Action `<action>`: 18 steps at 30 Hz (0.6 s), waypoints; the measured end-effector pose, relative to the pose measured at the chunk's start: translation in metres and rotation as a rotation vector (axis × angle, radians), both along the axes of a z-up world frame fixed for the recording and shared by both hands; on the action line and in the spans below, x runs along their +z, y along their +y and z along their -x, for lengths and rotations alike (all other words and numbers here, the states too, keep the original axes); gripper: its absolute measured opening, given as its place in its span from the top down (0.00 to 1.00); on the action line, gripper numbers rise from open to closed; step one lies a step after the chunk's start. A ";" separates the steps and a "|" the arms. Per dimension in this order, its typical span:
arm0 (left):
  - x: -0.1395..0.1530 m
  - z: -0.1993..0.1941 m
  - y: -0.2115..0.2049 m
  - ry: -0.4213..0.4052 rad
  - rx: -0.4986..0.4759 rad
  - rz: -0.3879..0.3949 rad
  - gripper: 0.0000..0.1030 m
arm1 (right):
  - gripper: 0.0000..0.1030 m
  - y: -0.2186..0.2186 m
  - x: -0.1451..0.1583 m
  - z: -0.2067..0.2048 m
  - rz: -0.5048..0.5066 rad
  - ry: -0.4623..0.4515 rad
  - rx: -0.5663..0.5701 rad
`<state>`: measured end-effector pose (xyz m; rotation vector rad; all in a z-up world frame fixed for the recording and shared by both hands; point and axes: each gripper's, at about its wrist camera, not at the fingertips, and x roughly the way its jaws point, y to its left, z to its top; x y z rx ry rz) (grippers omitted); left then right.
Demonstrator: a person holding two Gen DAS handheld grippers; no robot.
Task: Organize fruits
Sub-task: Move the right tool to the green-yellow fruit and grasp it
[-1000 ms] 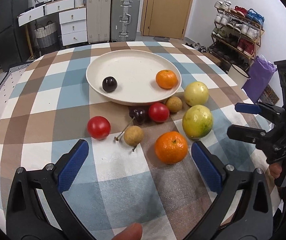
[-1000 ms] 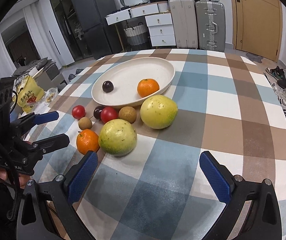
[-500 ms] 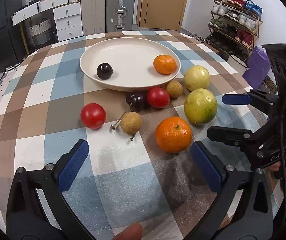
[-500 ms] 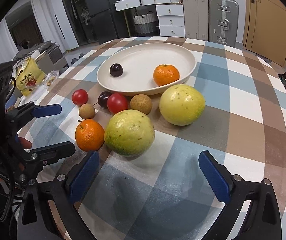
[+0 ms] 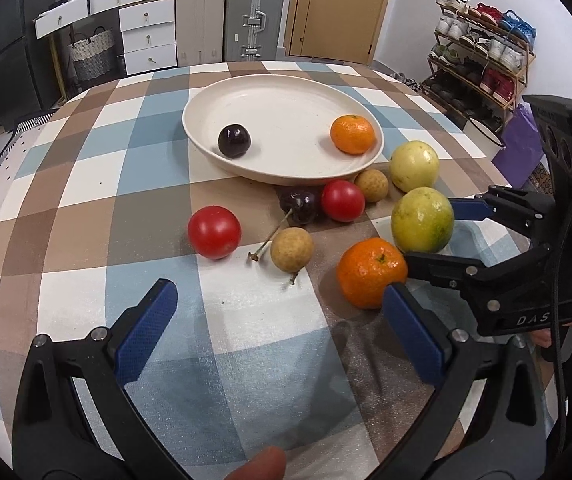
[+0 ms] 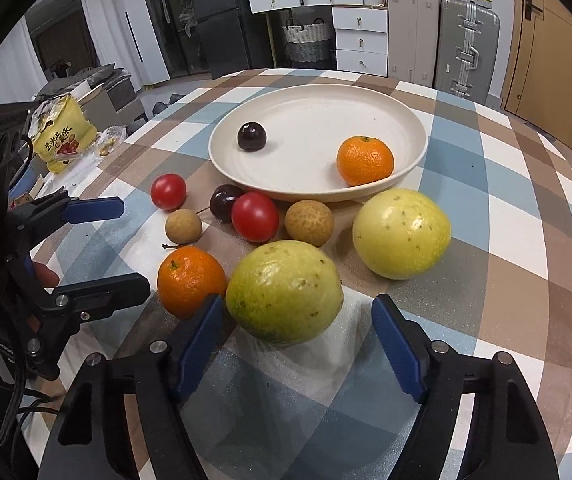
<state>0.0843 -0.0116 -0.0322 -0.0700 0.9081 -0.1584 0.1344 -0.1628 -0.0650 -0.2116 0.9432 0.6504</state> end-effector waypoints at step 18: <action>0.003 -0.002 -0.012 -0.009 0.027 0.006 0.01 | 0.46 -0.021 0.019 0.024 -0.093 -0.088 -0.051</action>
